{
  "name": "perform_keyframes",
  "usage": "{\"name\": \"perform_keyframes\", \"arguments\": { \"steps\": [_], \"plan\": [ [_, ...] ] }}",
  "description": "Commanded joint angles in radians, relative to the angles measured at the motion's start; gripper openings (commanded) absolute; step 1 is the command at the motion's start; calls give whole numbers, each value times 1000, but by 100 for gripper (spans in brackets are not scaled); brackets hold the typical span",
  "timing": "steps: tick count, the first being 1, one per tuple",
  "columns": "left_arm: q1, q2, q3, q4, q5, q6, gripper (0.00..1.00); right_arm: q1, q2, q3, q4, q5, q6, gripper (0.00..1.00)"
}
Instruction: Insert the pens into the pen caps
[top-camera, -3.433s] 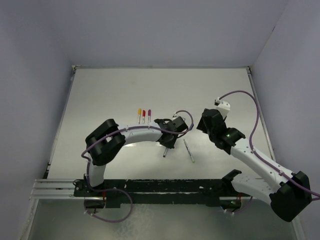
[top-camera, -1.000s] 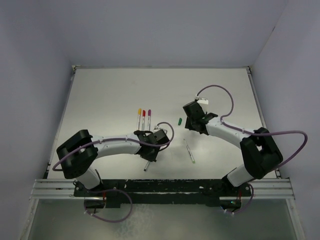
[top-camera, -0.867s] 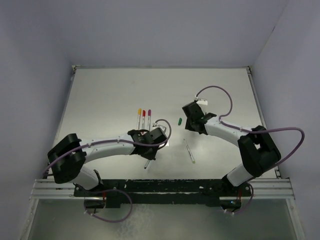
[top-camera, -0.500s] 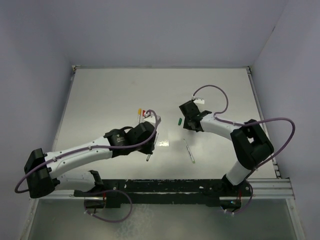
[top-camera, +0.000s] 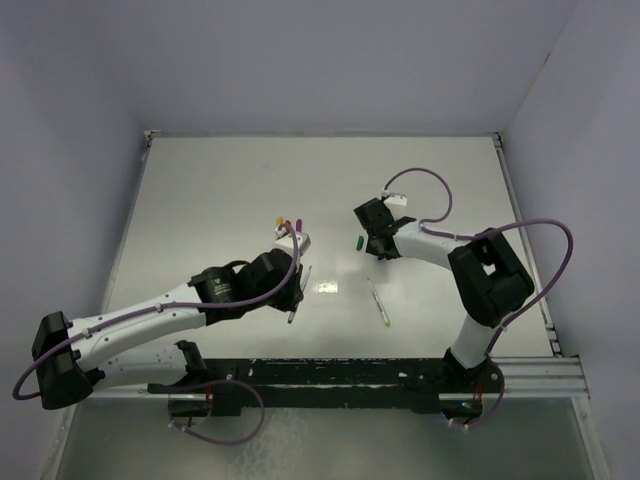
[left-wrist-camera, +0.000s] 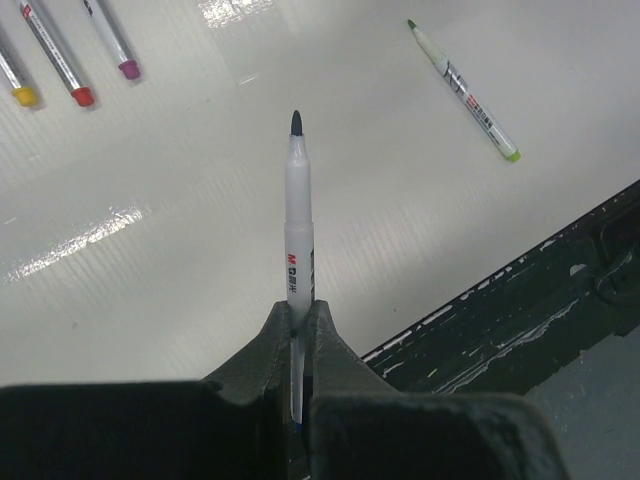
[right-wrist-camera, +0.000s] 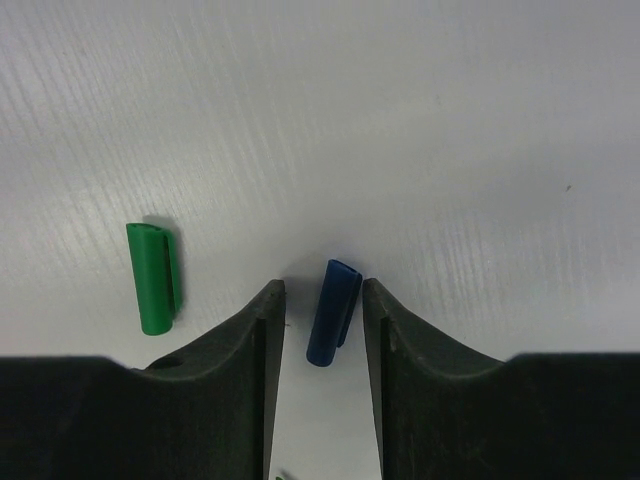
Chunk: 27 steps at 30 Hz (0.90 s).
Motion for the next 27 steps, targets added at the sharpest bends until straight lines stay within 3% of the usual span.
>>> {"name": "perform_keyframes", "arguments": {
  "steps": [1,9,13,16,27],
  "plan": [
    [-7,1,-15,54,1,16,0,-10,20,20,-16,43,25,38],
    [-7,-6,-15,58,-8,13,0,-10,5,-53,11,-2,43,29],
    [-8,-10,-14,45,-16,4,0,-10,9,-64,5,-26,41,13],
    [-9,-18,-15,44,-23,-3,0,-10,-7,-85,5,-42,45,6],
    [-8,-36,-37,128,-2,28,0,-10,-213,-115,25,-79,-57,0]
  ]
}}
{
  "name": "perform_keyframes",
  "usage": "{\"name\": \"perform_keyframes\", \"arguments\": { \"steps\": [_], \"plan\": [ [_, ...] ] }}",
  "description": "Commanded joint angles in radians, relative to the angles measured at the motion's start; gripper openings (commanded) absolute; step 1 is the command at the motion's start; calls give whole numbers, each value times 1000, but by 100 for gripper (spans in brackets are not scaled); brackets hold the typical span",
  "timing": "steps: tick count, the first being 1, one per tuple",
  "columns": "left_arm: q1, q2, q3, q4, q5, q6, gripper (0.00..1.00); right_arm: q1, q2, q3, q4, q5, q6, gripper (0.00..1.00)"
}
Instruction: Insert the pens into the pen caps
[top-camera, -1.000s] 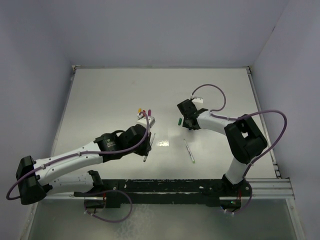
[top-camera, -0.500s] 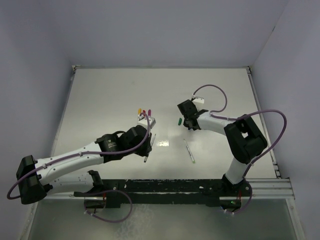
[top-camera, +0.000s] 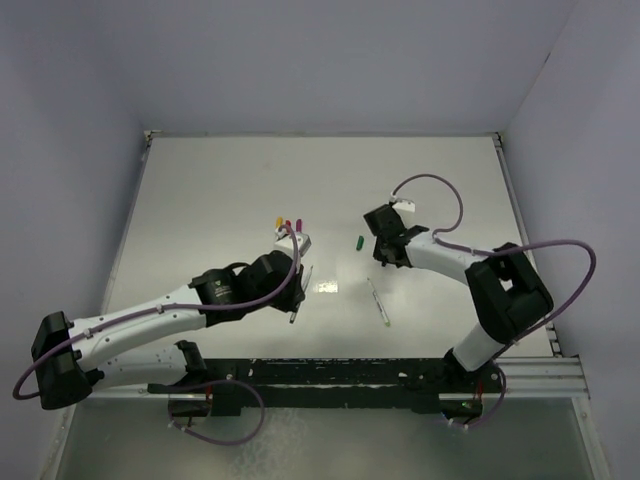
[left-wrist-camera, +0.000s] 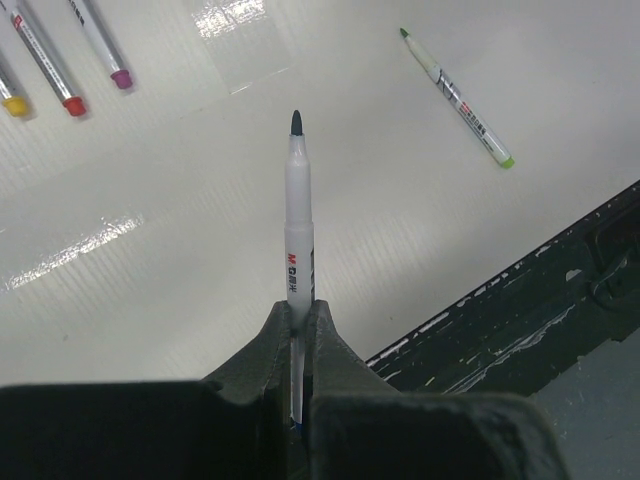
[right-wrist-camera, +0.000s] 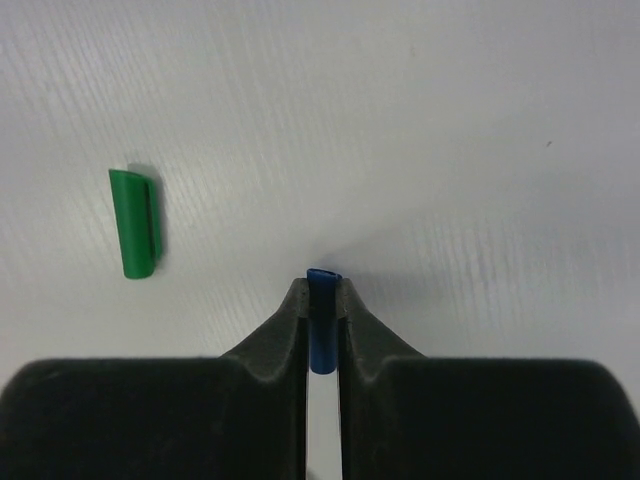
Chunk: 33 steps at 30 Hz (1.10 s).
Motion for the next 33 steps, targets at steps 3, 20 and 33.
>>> {"name": "perform_keyframes", "arguments": {
  "steps": [3,20,33],
  "plan": [
    [-3,-59,-47,175,24,45,0,-3,-223,-19,20,-60,-131,0],
    [-15,-50,-242,886,270,135,0,43,-914,-354,607,-545,-202,0],
    [-71,-55,-394,1295,277,77,0,103,-945,-541,1198,-652,-93,0]
  ]
}}
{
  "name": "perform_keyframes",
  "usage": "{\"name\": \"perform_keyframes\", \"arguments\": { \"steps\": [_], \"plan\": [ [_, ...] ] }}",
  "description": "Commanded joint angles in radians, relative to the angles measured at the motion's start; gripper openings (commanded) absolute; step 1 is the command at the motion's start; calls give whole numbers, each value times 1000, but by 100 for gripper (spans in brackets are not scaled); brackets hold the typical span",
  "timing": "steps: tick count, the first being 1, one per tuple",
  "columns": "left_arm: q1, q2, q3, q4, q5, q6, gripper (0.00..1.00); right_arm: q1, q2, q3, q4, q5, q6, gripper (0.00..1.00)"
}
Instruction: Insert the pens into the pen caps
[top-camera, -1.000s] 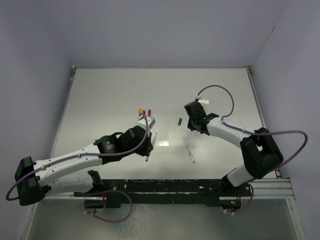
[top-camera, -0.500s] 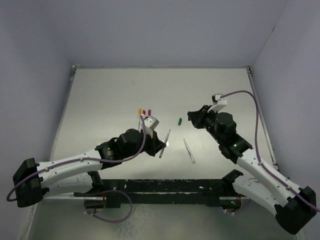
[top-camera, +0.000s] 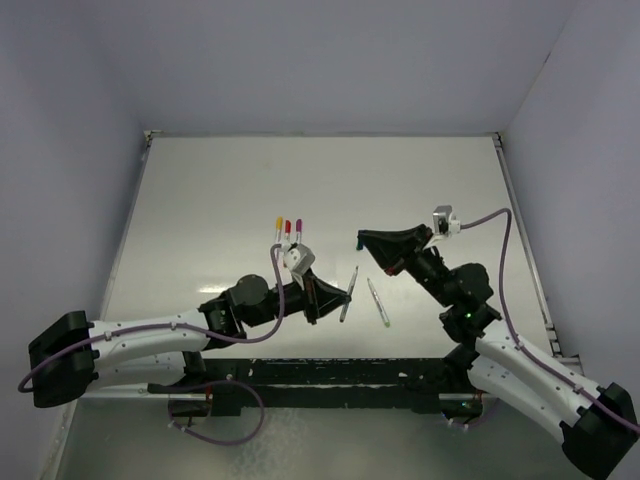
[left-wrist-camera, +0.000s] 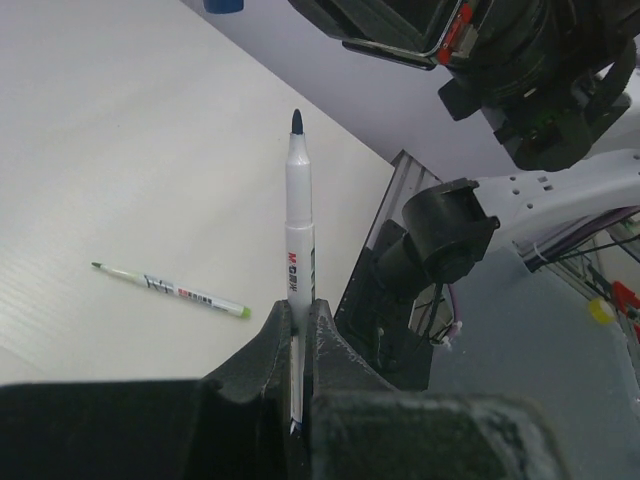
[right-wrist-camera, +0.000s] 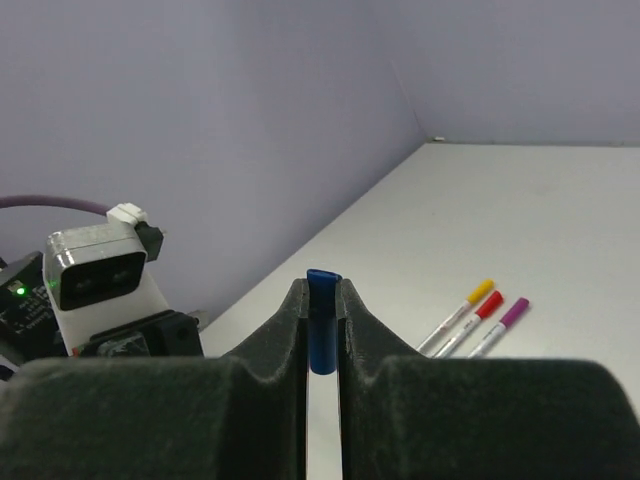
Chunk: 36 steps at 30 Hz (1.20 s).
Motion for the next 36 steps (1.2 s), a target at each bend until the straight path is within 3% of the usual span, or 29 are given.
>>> {"name": "perform_keyframes", "arguments": {
  "steps": [1,14,36],
  "plan": [
    [-9,-18,-27,214,-8,-24,0,20,24,-31,311,-32,51,0],
    [-16,-5,-33,271,-75,-25,0,45,40,-78,453,-5,118,0],
    [-22,-6,-14,230,-104,-12,0,72,58,-109,466,0,139,0]
  ]
}}
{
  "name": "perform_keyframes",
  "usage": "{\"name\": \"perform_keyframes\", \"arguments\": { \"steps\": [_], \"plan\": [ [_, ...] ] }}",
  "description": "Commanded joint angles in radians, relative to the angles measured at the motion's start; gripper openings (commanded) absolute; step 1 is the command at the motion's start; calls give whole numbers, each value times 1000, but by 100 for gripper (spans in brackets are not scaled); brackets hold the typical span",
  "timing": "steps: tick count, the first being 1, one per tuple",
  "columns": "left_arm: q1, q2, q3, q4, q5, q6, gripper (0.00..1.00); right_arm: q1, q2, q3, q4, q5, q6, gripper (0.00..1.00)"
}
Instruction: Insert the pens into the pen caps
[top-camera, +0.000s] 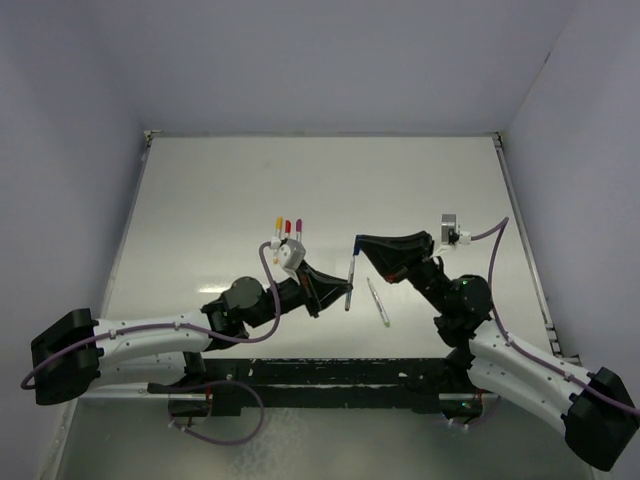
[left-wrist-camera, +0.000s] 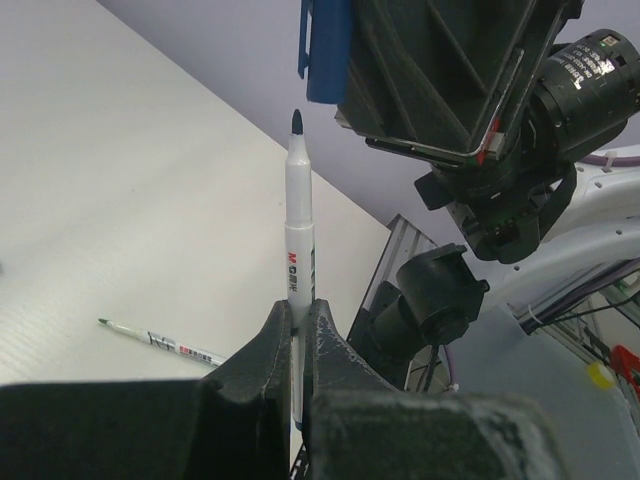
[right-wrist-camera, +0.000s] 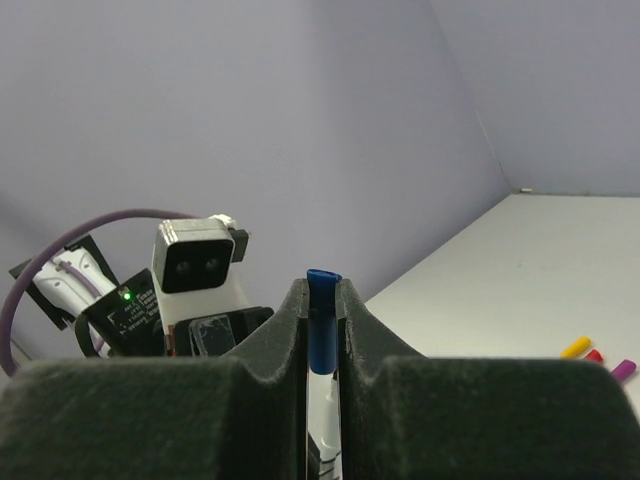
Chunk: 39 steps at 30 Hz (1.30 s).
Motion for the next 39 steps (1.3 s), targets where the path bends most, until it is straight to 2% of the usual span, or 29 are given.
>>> {"name": "perform_keyframes", "arguments": {
  "steps": [1,24,39],
  "plan": [
    [-7,-31,16,34,-16,3,0,10,-7,-8,66,5,2,0],
    [-12,-36,14,9,-19,-3,0,13,25,25,65,14,-29,0],
    [-14,-24,1,10,-27,-12,0,14,-11,56,28,12,-53,0]
  ]
}}
